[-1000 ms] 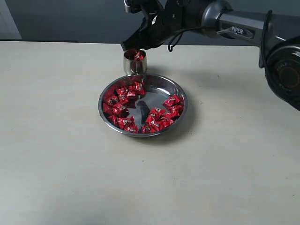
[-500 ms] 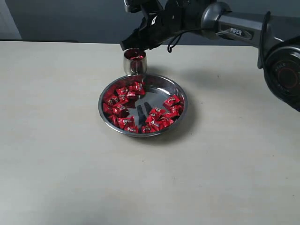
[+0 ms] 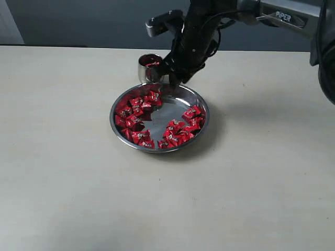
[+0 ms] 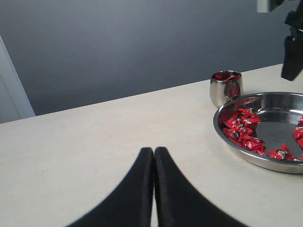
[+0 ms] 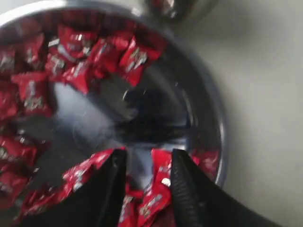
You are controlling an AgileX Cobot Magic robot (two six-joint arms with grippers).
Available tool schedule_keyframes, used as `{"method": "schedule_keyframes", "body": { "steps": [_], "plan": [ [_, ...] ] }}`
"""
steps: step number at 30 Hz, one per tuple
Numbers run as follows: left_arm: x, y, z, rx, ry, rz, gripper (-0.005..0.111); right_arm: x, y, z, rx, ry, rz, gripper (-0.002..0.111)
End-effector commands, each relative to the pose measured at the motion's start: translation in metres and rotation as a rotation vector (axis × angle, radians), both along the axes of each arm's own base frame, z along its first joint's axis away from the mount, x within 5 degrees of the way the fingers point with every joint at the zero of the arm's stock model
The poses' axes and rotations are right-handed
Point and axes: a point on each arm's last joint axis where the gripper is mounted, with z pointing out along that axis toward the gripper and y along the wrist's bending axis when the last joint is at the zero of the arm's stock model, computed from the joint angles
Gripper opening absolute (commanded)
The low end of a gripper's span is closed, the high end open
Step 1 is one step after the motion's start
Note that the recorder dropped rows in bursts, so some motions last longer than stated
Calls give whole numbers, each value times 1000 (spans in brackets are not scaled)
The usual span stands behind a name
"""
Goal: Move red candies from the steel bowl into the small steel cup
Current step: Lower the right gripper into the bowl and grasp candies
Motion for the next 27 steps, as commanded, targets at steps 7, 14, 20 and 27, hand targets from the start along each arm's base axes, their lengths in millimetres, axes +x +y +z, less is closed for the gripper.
{"method": "schedule_keyframes", "body": {
  "steps": [7,14,20,27],
  "plan": [
    [0,0,-1,-3,-5,0,2,-14,13,-44,77,273,107,49],
    [0,0,-1,-3,-5,0,2,-11,9,-70,-4,292,116,49],
    [0,0,-1,-3,-5,0,2,-10,7,-78,-28,301,117,48],
    [0,0,-1,-3,-5,0,2,-10,7,-77,-30,298,118,13]
  ]
}}
